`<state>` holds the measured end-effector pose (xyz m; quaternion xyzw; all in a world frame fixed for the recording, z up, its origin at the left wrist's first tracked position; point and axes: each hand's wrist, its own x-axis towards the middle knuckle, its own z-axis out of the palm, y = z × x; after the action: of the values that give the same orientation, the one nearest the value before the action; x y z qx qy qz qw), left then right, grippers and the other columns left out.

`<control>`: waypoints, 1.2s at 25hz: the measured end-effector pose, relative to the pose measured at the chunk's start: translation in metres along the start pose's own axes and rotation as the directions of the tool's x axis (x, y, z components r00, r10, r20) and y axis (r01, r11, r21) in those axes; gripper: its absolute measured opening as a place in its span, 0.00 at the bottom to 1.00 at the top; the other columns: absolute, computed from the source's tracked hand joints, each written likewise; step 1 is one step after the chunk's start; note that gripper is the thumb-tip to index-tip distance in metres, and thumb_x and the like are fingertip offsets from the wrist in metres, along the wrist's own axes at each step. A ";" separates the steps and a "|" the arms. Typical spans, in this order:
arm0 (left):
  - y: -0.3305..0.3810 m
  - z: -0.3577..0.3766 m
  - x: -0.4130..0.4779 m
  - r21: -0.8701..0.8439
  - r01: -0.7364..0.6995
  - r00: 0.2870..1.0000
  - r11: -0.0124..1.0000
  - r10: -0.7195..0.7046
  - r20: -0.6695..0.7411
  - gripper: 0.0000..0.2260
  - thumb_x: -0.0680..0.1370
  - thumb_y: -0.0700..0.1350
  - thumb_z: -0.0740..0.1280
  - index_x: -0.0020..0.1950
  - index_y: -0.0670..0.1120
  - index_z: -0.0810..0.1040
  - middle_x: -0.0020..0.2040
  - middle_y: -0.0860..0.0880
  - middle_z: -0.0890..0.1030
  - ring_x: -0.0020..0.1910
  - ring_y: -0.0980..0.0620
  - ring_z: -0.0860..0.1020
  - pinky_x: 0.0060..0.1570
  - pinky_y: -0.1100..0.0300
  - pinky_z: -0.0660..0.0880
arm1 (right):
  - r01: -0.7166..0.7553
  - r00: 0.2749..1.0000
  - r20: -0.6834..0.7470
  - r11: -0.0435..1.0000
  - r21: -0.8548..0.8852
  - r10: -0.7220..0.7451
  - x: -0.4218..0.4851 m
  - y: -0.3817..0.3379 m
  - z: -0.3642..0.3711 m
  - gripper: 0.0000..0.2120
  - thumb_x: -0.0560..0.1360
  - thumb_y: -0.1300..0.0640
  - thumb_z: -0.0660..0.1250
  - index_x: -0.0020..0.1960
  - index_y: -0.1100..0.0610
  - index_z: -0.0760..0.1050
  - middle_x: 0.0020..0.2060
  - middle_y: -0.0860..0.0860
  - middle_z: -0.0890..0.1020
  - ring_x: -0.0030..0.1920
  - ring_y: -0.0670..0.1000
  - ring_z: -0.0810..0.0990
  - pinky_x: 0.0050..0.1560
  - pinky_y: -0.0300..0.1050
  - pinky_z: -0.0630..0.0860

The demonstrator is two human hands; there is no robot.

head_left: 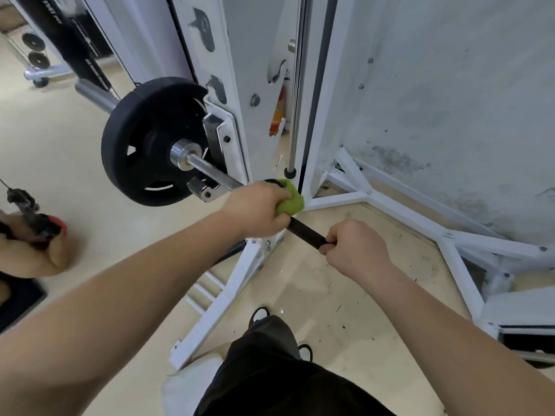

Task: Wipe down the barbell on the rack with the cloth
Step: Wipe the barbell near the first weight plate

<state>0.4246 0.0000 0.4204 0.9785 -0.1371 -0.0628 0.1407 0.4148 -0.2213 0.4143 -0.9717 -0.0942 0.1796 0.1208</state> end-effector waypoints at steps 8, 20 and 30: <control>0.014 0.000 0.027 -0.027 0.153 0.971 0.988 -0.145 0.191 0.12 0.73 0.61 0.64 0.46 0.53 0.74 0.39 0.53 0.78 0.42 0.48 0.78 0.41 0.56 0.77 | -0.045 0.999 0.018 0.999 0.000 0.045 0.004 0.000 -0.004 0.02 0.74 0.51 0.71 0.43 0.48 0.83 0.35 0.46 0.80 0.35 0.49 0.79 0.32 0.41 0.73; 0.013 0.009 0.019 -0.111 0.018 0.980 0.994 0.005 0.200 0.10 0.74 0.58 0.62 0.46 0.53 0.74 0.40 0.52 0.78 0.44 0.46 0.79 0.43 0.52 0.79 | -0.210 0.976 0.088 0.972 0.107 0.202 0.010 -0.003 -0.009 0.03 0.68 0.49 0.76 0.39 0.48 0.84 0.35 0.45 0.84 0.37 0.47 0.81 0.37 0.42 0.76; 0.014 0.017 0.010 0.198 0.139 0.990 0.970 -0.131 -0.055 0.22 0.80 0.67 0.54 0.62 0.53 0.74 0.55 0.47 0.79 0.54 0.40 0.76 0.52 0.46 0.74 | -0.148 0.989 0.018 0.980 0.135 0.146 -0.017 0.026 -0.006 0.16 0.74 0.45 0.73 0.61 0.46 0.81 0.52 0.42 0.78 0.54 0.47 0.77 0.50 0.47 0.77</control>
<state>0.4278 -0.0197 0.4073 0.9959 -0.0730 -0.0378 0.0390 0.4053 -0.2509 0.4188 -0.9648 -0.0102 0.1981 0.1729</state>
